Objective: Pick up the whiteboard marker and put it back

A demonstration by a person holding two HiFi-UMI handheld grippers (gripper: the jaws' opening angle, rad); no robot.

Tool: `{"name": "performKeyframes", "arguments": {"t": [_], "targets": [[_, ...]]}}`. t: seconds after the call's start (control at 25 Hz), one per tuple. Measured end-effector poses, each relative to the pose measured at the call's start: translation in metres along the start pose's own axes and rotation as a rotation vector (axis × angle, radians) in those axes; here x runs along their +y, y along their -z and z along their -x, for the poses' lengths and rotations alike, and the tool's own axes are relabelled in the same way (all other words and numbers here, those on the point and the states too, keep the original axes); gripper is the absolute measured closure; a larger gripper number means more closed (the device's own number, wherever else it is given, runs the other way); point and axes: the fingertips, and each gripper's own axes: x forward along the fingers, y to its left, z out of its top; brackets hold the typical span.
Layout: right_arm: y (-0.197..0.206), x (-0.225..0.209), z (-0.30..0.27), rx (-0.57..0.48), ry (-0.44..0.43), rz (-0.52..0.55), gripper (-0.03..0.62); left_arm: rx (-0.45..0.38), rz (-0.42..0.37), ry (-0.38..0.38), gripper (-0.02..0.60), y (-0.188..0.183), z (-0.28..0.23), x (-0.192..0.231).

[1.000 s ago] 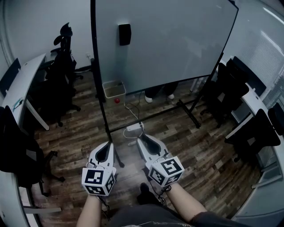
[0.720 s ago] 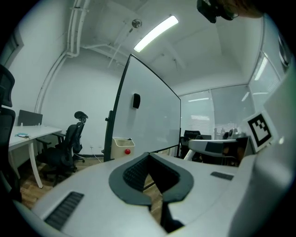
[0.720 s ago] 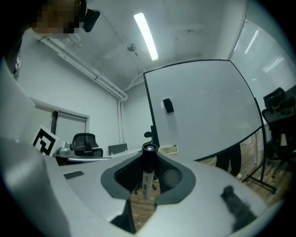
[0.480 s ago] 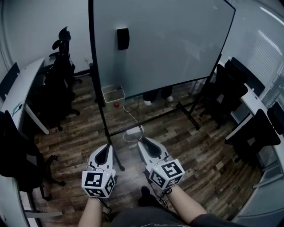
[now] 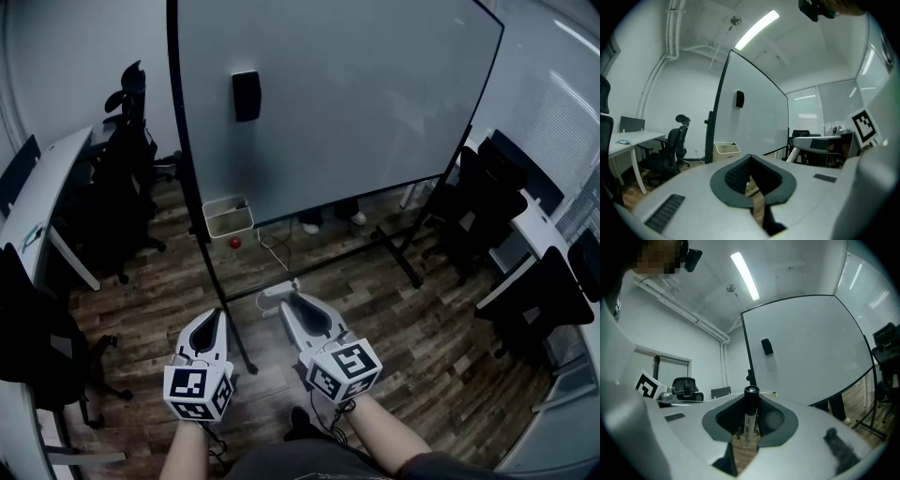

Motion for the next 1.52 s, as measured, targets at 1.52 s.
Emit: {"name": "performKeyframes", "arguments": {"t": [1.52], "targets": [[-0.049, -0.082, -0.197, -0.066, -0.094, 0.007, 0.508, -0.039, -0.004, -0.104, 0.568, -0.046, -0.161, 0.112]]}}
